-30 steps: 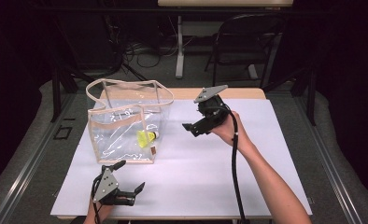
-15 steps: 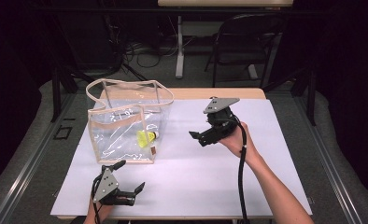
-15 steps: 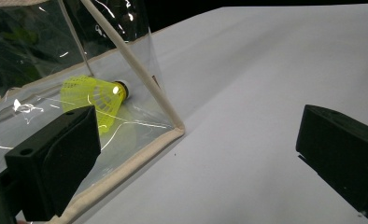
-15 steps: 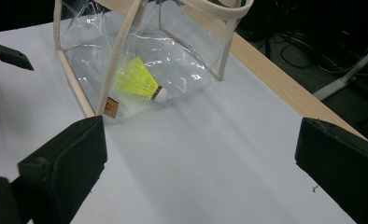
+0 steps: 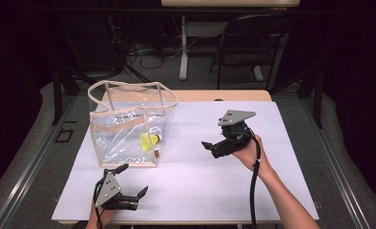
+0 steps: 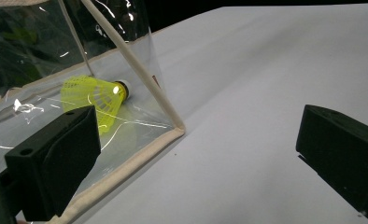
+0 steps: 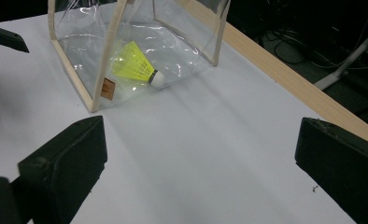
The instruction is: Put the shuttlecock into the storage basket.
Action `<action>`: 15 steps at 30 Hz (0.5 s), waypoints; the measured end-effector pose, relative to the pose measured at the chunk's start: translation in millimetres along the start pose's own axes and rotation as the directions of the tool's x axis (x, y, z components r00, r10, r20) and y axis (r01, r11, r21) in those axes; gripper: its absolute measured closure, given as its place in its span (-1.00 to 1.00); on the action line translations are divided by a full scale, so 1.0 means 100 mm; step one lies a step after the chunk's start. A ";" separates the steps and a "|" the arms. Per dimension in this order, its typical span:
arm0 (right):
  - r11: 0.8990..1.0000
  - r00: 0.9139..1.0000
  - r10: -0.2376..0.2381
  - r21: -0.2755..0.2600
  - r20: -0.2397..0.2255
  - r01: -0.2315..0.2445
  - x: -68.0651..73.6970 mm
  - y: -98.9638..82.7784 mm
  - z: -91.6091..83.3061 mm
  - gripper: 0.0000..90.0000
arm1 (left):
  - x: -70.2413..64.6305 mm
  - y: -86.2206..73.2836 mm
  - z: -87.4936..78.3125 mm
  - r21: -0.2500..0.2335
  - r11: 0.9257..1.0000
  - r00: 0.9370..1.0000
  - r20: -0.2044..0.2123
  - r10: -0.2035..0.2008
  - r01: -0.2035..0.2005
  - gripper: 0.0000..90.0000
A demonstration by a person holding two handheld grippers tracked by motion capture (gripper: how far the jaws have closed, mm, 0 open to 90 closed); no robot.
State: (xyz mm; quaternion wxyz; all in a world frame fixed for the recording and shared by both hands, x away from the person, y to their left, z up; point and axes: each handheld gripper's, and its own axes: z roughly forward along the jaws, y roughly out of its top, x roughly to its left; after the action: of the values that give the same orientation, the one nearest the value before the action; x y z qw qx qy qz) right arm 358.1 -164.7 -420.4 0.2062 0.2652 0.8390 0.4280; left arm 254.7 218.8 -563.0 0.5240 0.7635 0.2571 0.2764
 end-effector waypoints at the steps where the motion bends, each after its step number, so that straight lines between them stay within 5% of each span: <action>1: 1.000 1.000 0.004 0.002 0.002 -0.004 0.00 -0.02 -0.02 -0.96 | 0.00 0.00 0.00 0.000 1.000 1.000 0.000 0.000 0.000 -1.00; 15: 1.000 1.000 0.015 -0.023 0.015 -0.015 0.03 -0.28 -0.10 -0.96 | 0.00 0.00 0.00 0.000 1.000 1.000 0.000 0.002 -0.002 -1.00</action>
State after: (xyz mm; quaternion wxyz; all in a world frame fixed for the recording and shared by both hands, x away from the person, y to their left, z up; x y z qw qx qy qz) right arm 342.1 -182.5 -438.9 0.2122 0.2723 0.8305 0.4371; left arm 254.5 218.8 -562.9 0.5239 0.7636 0.2564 0.2769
